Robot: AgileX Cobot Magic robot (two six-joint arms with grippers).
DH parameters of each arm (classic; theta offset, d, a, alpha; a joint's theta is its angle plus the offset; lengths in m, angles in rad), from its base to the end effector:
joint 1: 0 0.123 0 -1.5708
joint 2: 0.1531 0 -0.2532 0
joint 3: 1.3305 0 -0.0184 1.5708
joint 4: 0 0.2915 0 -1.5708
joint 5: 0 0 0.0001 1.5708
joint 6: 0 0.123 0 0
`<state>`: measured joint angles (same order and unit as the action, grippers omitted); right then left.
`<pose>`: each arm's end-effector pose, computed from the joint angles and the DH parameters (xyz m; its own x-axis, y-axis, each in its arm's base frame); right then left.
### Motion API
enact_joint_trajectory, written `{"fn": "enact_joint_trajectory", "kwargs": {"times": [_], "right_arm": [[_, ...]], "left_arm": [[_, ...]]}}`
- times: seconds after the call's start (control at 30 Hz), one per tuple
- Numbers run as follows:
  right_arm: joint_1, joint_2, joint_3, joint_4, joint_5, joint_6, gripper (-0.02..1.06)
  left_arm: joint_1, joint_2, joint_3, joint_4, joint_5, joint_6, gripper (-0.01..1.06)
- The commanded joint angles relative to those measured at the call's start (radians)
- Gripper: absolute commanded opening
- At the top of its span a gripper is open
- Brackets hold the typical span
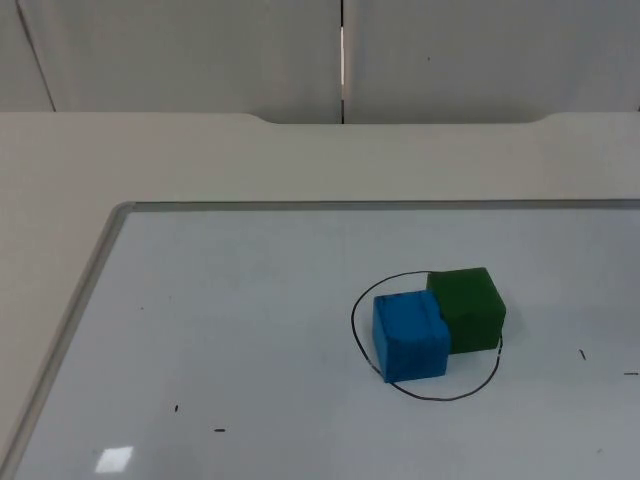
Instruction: Push the two cubes into the marked area.
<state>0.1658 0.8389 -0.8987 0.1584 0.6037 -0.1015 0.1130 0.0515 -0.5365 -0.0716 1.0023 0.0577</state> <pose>0.2520 0.0534 0.3424 -0.4367 -0.0435 -0.8986 -0.2312 0.9707 0.0653 0.0990 0.0038 0.2966 -0.4143 -0.0278 -0.9097 -0.0502 0.9987 -0.0077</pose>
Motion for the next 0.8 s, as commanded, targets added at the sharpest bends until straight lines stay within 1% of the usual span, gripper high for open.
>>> {"fn": "enact_joint_trajectory", "kwargs": {"times": [0.0, 0.07, 0.2, 0.23, 0.47, 0.57, 0.77], "right_arm": [[-0.004, -0.045, -0.005, -0.007, 0.018, -0.023, 0.05], [-0.004, -0.102, -0.005, -0.007, 0.038, -0.023, 0.05], [-0.004, -0.151, 0.012, -0.005, 0.055, -0.023, 0.05], [-0.004, -0.165, 0.021, -0.001, 0.060, -0.023, 0.05], [-0.004, -0.269, 0.102, 0.001, 0.064, -0.026, 0.05], [-0.004, -0.301, 0.111, 0.001, 0.066, -0.042, 0.05], [-0.004, -0.363, 0.114, 0.001, 0.110, -0.045, 0.05]], "left_arm": [[0.004, -0.011, -0.006, 0.011, 0.013, -0.014, 0.00], [0.004, -0.043, -0.006, 0.011, 0.048, -0.014, 0.00], [0.004, -0.052, 0.003, 0.018, 0.068, -0.014, 0.00], [0.004, -0.052, 0.008, 0.020, 0.084, -0.011, 0.00], [0.004, -0.052, 0.026, 0.002, 0.076, 0.015, 0.00], [0.004, -0.052, 0.044, 0.002, 0.074, 0.015, 0.00], [0.004, -0.052, 0.042, 0.002, 0.074, 0.015, 0.00]]}}
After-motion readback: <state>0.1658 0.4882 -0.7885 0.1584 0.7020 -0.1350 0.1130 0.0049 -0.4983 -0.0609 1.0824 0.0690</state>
